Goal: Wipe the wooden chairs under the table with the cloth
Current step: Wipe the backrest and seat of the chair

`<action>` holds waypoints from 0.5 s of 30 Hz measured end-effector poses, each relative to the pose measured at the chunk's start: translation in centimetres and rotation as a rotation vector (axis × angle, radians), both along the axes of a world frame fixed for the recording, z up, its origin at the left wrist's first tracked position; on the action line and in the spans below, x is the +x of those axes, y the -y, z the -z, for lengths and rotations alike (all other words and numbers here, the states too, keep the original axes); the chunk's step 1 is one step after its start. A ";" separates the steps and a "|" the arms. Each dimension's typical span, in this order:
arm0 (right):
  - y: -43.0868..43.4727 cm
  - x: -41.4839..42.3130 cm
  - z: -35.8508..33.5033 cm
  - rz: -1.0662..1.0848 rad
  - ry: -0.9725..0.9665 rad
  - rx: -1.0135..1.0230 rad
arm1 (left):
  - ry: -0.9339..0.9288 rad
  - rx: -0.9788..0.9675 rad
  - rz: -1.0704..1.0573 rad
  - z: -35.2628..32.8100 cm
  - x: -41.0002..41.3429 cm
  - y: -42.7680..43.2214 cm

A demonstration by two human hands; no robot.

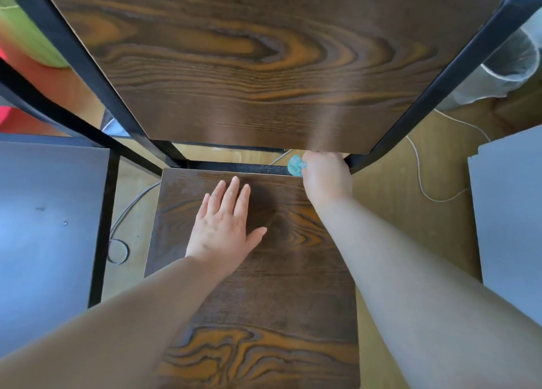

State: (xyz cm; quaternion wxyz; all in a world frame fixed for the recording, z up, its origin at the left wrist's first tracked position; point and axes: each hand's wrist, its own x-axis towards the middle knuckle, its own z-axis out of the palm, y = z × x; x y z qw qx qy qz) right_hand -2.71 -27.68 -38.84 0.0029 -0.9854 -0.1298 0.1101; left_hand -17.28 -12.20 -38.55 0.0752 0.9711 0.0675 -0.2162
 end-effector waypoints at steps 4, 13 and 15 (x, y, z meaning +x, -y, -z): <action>0.3 0.7 0.5 -0.062 -0.081 0.000 | 0.001 -0.016 -0.011 0.4 -0.4 -0.1; 0.9 0.9 -0.1 -0.019 -0.245 0.212 | 0.009 -0.032 -0.070 0.3 -2.0 -1.2; 0.6 0.8 -0.5 0.004 -0.284 0.279 | 0.012 -0.034 -0.086 0.4 -2.5 -1.7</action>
